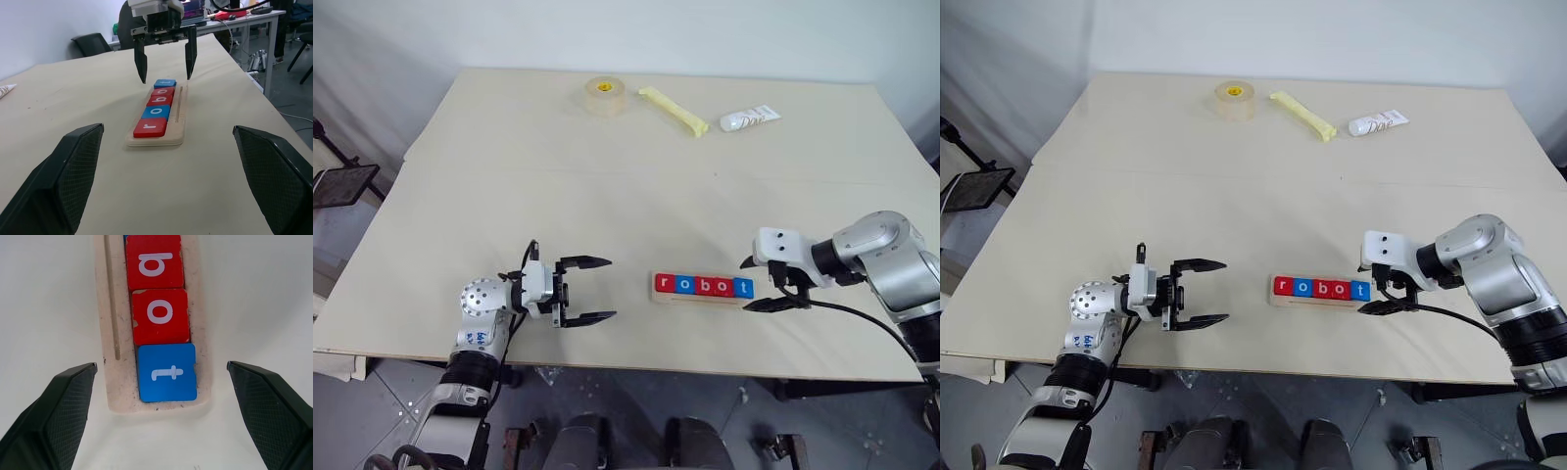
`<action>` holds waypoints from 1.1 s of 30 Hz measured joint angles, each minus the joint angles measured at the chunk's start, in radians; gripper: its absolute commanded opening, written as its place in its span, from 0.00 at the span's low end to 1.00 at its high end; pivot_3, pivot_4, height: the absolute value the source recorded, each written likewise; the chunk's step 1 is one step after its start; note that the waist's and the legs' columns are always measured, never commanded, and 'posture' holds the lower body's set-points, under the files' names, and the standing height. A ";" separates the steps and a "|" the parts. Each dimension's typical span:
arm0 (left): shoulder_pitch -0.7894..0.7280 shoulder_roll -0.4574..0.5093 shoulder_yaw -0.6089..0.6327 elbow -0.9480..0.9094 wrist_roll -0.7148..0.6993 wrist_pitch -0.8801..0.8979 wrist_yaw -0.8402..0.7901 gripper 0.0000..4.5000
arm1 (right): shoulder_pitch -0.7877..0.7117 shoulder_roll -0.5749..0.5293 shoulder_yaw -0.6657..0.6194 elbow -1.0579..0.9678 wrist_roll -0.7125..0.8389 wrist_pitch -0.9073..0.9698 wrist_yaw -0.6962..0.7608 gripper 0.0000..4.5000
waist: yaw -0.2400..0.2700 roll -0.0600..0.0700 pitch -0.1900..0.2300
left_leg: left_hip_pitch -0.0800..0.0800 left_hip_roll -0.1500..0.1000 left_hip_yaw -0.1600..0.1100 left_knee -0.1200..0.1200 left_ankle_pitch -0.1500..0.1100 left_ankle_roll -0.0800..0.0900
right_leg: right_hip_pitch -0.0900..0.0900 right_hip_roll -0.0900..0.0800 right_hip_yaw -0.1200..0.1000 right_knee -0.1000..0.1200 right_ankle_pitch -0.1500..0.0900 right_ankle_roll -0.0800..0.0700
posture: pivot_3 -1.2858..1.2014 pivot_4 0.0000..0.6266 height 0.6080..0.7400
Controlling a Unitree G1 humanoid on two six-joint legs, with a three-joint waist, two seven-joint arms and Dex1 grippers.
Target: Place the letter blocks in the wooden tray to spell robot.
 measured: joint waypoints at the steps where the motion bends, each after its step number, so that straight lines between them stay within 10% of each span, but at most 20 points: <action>1: -0.001 0.000 0.000 0.003 0.000 -0.001 0.000 1.00 | 0.012 0.000 -0.020 -0.013 0.013 0.011 -0.009 0.96 | 0.000 0.000 0.000 | 0.000 0.000 0.000 0.000 0.000 0.000 | 0.000 0.000 0.000 0.000 0.000 0.000 | 0.52 0.24 1.00; 15: -0.026 -0.009 -0.001 0.042 0.000 -0.013 -0.021 1.00 | 0.072 -0.036 -0.120 0.105 0.040 -0.080 -0.054 0.01 | -0.002 0.000 0.000 | 0.000 0.000 0.000 0.000 0.000 0.000 | 0.000 0.000 0.000 0.000 0.000 0.000 | 0.52 0.24 1.00; 33: -0.026 -0.006 -0.001 0.042 0.001 -0.013 -0.020 1.00 | 0.092 0.015 -0.129 0.084 0.055 -0.092 -0.083 0.04 | 0.001 0.000 0.000 | 0.000 0.000 0.000 0.000 0.000 0.000 | 0.000 0.000 0.000 0.000 0.000 0.000 | 0.52 0.24 1.00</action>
